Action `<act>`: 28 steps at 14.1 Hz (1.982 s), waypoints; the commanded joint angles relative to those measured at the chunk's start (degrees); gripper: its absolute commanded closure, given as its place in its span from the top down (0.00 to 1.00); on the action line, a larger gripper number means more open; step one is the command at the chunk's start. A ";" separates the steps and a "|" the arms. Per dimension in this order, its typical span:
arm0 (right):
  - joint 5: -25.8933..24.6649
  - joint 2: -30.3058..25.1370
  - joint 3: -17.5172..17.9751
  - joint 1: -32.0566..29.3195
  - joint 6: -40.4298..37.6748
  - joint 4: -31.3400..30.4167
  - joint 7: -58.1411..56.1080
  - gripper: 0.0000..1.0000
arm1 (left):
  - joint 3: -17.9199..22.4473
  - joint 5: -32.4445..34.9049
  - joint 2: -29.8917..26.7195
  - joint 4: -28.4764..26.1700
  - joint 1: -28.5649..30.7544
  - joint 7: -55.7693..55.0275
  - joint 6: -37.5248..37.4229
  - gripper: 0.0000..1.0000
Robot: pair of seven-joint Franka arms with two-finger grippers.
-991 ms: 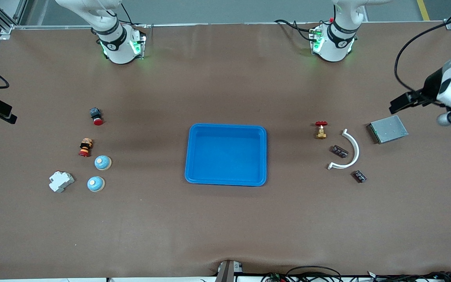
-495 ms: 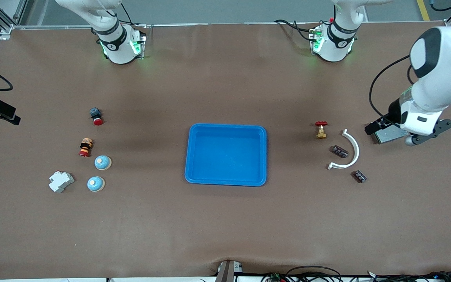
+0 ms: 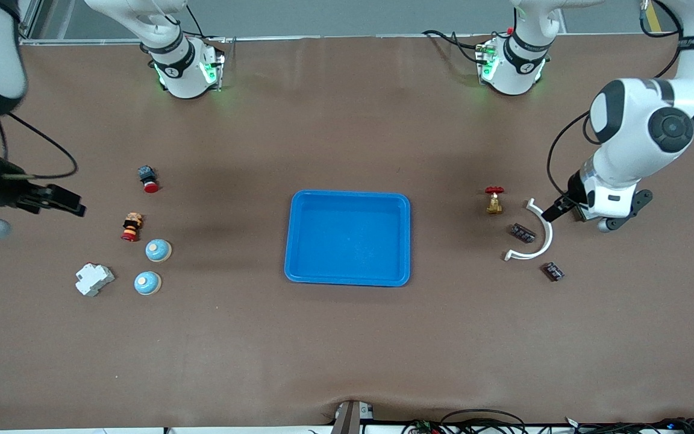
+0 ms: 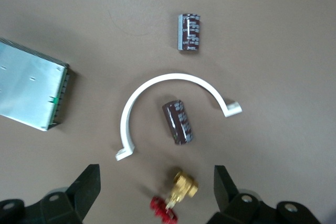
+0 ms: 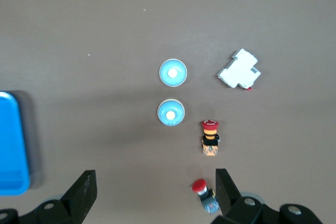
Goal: Place electrolytic capacitor and blue bell in tray
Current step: 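Grasp the capacitor with the left gripper while the right gripper grasps a blue bell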
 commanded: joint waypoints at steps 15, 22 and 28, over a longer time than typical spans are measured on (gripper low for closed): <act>0.79 17.18 -0.26 2.07 45.32 -22.36 3.26 1.00 | -0.34 1.09 16.15 -0.24 -0.34 -13.48 18.10 0.85; 0.36 20.71 -0.35 3.57 48.95 -22.01 5.30 1.00 | -0.34 1.09 17.91 0.11 -1.57 -13.48 18.02 0.32; -2.45 22.12 -0.53 2.87 49.83 -21.48 4.86 1.00 | -0.34 1.09 16.51 3.35 -5.78 -21.73 17.49 0.00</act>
